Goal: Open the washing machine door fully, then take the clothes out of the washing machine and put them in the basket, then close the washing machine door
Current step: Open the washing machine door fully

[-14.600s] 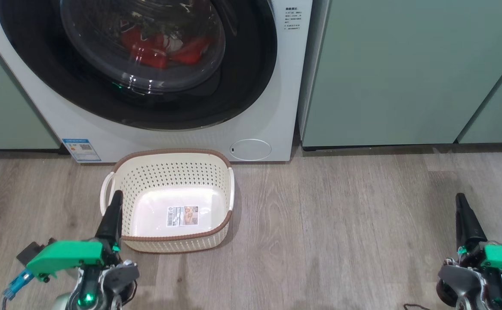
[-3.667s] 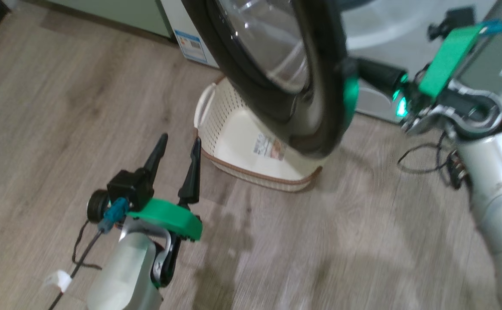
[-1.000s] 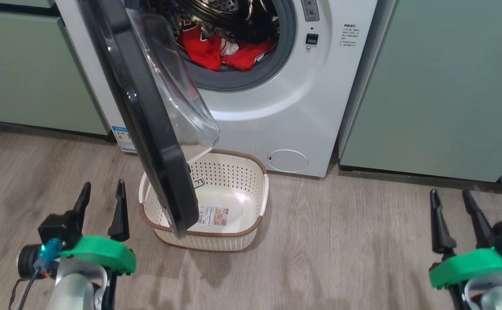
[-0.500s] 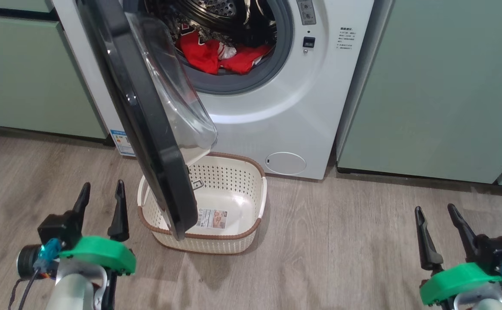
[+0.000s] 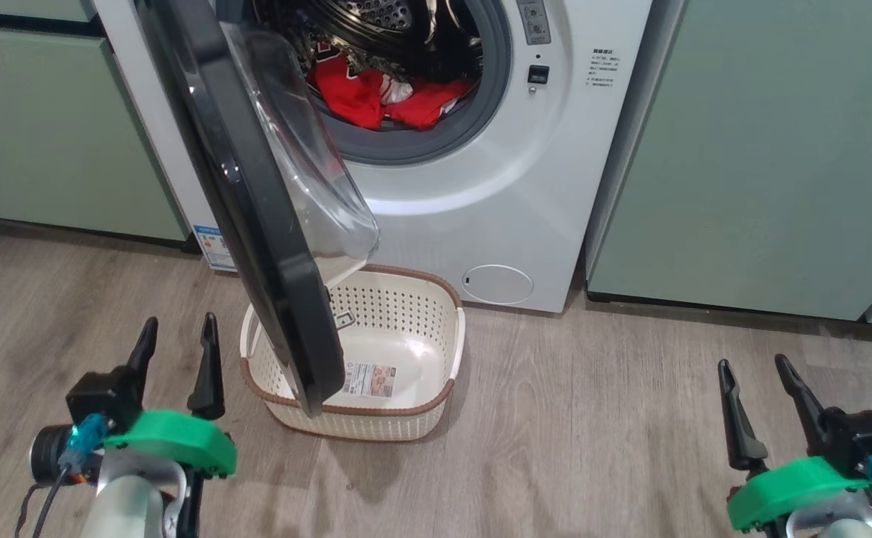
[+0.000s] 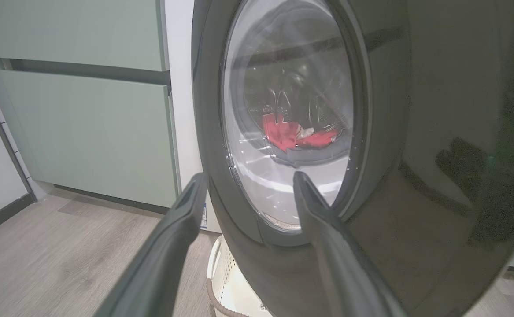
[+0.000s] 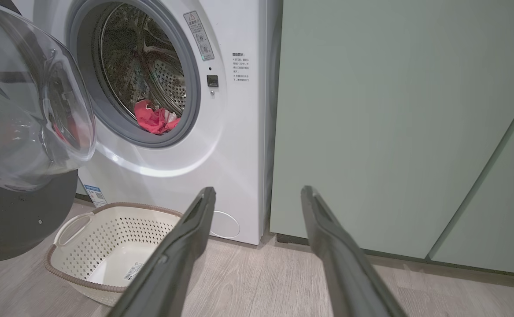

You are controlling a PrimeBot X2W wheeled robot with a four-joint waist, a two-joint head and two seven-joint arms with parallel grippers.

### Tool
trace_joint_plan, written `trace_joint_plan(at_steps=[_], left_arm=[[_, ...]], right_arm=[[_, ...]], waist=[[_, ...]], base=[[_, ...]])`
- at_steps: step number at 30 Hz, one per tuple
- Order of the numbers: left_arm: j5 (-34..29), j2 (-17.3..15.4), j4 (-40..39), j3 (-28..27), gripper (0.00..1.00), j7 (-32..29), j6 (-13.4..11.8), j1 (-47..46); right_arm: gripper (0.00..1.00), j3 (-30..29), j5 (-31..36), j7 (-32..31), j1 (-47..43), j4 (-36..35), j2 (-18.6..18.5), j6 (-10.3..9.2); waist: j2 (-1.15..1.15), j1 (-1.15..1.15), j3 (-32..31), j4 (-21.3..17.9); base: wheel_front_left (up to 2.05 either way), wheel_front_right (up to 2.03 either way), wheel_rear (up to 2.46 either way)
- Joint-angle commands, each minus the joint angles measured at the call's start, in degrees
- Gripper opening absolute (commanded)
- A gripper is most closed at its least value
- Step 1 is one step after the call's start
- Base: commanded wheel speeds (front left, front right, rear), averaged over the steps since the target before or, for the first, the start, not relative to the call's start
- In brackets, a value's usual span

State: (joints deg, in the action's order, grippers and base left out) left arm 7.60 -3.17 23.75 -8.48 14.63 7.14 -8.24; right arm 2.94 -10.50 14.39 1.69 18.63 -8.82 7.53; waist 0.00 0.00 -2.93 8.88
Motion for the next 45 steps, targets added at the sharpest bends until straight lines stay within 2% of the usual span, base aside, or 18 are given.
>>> trace_joint_plan(at_steps=[1,12,13,14,15,21,22,24,29,32,36,41,45], left_arm=[[-0.08,-0.72,-1.57,-1.57,1.0,0.37,0.35,-2.02],[-0.19,-0.7,-1.64,-1.65,1.0,0.37,0.35,-2.09],[-0.18,-0.74,-1.66,-1.6,0.74,0.37,0.35,-2.08],[-0.15,-0.76,-1.73,-1.65,0.42,0.37,0.35,-2.09],[0.02,-0.74,-2.05,-1.99,0.0,0.37,0.35,-2.16],[3.4,-0.29,-5.14,-6.99,0.0,0.37,0.21,-2.83],[5.05,-0.12,-7.4,-9.89,0.0,0.37,0.12,-3.89],[6.16,0.02,-10.66,-12.06,0.0,0.37,0.02,-5.3],[8.46,0.2,-17.12,-12.82,0.0,0.37,-0.13,-8.77],[10.48,0.26,-21.44,-9.86,0.0,0.37,-0.42,-11.59],[13.43,0.27,-27.82,-3.17,0.0,-1.62,-1.71,-15.36],[12.78,0.28,-36.61,7.23,0.0,-6.19,-3.08,-18.3],[11.18,0.28,-40.66,16.78,0.0,-9.96,-3.43,-18.05]], right_arm=[[1.0,1.25,0.46,0.61,0.79,-1.45,-0.55,-0.04],[1.0,1.71,0.21,0.61,1.0,-0.93,-0.4,-0.04],[1.0,1.76,0.21,0.61,1.03,-0.92,-0.39,-0.04],[1.0,1.77,0.21,0.61,1.05,-0.91,-0.38,-0.04],[1.0,1.75,0.21,0.61,1.08,-0.91,-0.37,-0.04],[1.0,1.61,0.2,0.61,1.23,-0.8,-0.14,-0.04],[1.0,1.64,0.17,0.61,1.33,-0.79,-0.12,-0.04],[1.0,1.55,0.15,0.61,1.33,-0.79,-0.11,-0.04],[1.0,1.42,0.22,0.61,1.04,-0.77,0.24,-0.04],[1.0,1.3,0.22,0.61,0.81,-0.64,0.36,-0.04],[1.0,1.38,0.03,0.61,0.68,-0.39,0.39,-0.04],[1.0,1.63,-0.26,0.61,0.8,-0.32,0.27,-0.04],[1.0,1.82,-0.35,0.61,0.94,-0.23,0.16,-0.04]], waist=[[0.0,0.0,0.05,0.05],[0.0,0.0,0.25,0.76],[0.0,0.0,0.25,0.86],[0.0,0.0,0.29,0.98],[0.0,0.0,0.34,1.11],[0.0,0.0,0.55,1.63],[0.0,0.0,0.63,1.77],[0.0,0.0,0.63,2.0],[0.0,0.0,0.43,2.48],[0.0,0.0,0.22,2.77],[0.0,0.0,-0.13,2.91],[0.0,0.0,-0.3,2.74],[0.0,0.0,-0.33,2.39]], base=[[0.0,0.0,0.0],[0.0,0.0,0.0],[0.0,0.0,0.0],[0.0,0.0,0.0],[0.0,0.0,0.0],[0.0,0.0,0.0],[0.0,0.0,0.0],[0.0,0.0,0.0],[0.0,0.0,0.0],[0.0,0.0,0.0],[0.0,0.0,0.0],[0.0,0.0,0.0],[0.0,0.0,0.0]])
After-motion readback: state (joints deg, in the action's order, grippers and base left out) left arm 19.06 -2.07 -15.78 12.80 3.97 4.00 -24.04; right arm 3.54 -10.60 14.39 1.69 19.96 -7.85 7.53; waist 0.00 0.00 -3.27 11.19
